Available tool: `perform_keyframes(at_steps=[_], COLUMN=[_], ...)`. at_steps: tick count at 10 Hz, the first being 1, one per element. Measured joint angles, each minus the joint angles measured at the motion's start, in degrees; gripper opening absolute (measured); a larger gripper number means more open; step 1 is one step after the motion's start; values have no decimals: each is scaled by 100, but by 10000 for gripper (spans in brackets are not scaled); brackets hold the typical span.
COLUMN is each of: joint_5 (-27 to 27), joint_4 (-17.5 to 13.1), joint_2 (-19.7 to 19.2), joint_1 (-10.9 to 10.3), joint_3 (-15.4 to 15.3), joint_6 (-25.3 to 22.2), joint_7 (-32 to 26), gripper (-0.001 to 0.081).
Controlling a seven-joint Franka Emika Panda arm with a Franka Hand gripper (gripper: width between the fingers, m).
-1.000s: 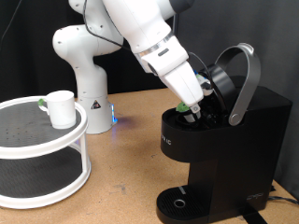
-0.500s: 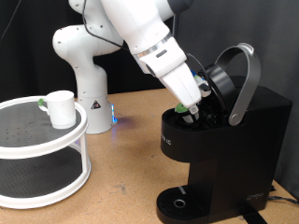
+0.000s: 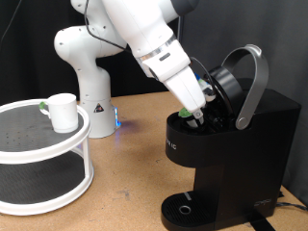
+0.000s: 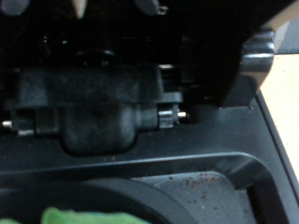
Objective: Make a cup of coffee with the keurig machine
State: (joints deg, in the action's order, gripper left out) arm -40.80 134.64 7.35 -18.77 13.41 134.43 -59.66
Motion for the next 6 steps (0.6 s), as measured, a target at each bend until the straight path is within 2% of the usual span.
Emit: perform_keyframes(at_steps=[2, 4, 5, 6], joint_5=[0, -2, -11, -24], joint_4=[3, 3, 3, 3], joint_2=[0, 0, 0, 0], joint_1=[0, 0, 0, 0], joint_3=[0, 0, 0, 0], joint_6=[0, 0, 0, 0], joint_7=[2, 4, 4, 4], gripper=[479, 761, 761, 794])
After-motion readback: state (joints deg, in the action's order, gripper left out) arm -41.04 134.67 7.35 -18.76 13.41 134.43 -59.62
